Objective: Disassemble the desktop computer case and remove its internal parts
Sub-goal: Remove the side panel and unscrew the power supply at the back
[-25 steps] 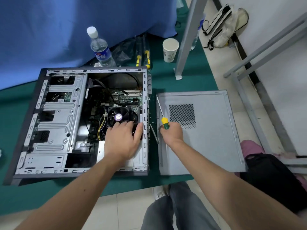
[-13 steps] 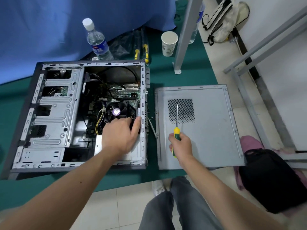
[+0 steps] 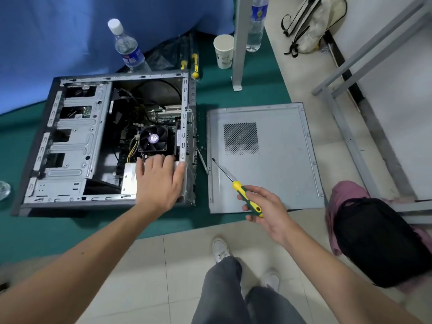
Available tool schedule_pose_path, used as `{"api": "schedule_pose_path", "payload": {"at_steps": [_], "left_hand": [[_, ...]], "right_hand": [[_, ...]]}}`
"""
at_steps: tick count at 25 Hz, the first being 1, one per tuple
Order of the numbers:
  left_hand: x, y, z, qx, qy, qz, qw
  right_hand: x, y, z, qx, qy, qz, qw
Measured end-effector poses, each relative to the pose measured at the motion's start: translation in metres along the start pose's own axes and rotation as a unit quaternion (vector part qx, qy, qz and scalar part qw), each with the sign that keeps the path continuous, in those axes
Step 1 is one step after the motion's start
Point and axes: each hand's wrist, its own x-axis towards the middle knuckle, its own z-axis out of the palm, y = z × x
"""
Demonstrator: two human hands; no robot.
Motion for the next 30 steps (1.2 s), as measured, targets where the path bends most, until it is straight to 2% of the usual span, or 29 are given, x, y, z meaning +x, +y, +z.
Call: {"api": "schedule_pose_path", "payload": {"at_steps": [6, 11, 26, 30], "left_hand": [[0.001, -0.004, 0.004, 0.014, 0.054, 0.001, 0.998], [0.001, -0.001, 0.008, 0.023, 0.051, 0.001, 0.998], [0.0, -0.002, 0.006, 0.01, 0.041, 0.003, 0.999], [0.0, -0.001, 0.006, 0.005, 0.041, 0.003, 0.999]], "right_hand": [[-0.017, 0.002, -0.03, 0.001, -0.089, -0.006, 0.996], [-0.013, -0.001, -0.037, -0.069, -0.13, -0.03, 0.989], [0.0, -0.006, -0.029, -0.078, -0.17, -0.037, 0.982], [0.005, -0.029, -0.028, -0.132, -0.179, -0.024, 0.975]]}}
